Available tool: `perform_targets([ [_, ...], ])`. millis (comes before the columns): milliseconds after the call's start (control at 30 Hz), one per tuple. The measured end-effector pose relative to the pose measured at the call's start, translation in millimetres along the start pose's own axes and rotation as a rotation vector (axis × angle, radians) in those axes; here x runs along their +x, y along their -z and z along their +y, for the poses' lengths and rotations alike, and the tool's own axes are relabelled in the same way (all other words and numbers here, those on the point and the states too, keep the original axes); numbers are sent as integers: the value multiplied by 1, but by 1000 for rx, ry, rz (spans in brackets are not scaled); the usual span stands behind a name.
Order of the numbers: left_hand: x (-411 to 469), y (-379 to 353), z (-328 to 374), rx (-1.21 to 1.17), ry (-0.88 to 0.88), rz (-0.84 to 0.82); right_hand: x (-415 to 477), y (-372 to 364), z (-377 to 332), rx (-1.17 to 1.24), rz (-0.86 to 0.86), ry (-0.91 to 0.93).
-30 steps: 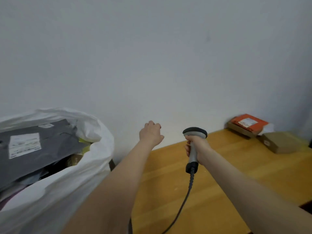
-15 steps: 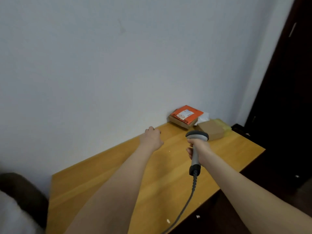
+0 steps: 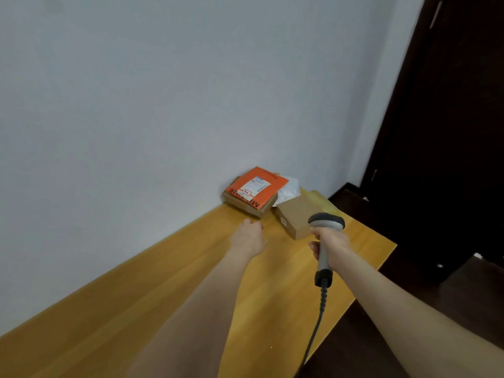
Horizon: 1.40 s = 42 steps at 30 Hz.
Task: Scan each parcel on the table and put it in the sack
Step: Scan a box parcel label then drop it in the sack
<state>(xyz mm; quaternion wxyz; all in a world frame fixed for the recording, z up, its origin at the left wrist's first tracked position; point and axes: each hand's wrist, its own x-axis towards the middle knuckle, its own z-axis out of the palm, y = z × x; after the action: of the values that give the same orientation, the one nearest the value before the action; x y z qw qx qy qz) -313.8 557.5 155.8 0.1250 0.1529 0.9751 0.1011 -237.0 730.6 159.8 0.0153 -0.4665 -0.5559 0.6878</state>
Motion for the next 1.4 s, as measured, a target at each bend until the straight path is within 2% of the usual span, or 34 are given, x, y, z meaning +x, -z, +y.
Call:
perform_targets([
  [200, 82, -27, 30, -75, 14, -122, 83, 13, -26, 27, 97, -42],
  [400, 140, -65, 60, -96, 43, -186, 160, 26, -49, 20, 118, -96],
  [533, 171, -86, 72, -193, 150, -190, 212, 24, -61, -30, 60, -137],
  [700, 205, -112, 81, -417, 361, -132, 273, 15, -78, -141, 47, -9],
  [833, 227, -127, 87, -590, 431, -91, 304, 13, -86, -174, -13, -50],
  [933, 233, -135, 90, -779, 531, -108, 315, 11, -87, -193, -81, -60],
  [1000, 232, -138, 85, -825, 614, -115, 315, 10, -86, -231, -85, -65],
  [1100, 216, -138, 63, -743, 735, -117, 303, 9, -76, -282, -97, -139],
  [1233, 167, -135, 10, -620, 781, -126, 270, -7, -47, -303, -235, -289],
  [1400, 129, -126, -46, -689, 793, -163, 226, -48, -15, -227, -278, -243],
])
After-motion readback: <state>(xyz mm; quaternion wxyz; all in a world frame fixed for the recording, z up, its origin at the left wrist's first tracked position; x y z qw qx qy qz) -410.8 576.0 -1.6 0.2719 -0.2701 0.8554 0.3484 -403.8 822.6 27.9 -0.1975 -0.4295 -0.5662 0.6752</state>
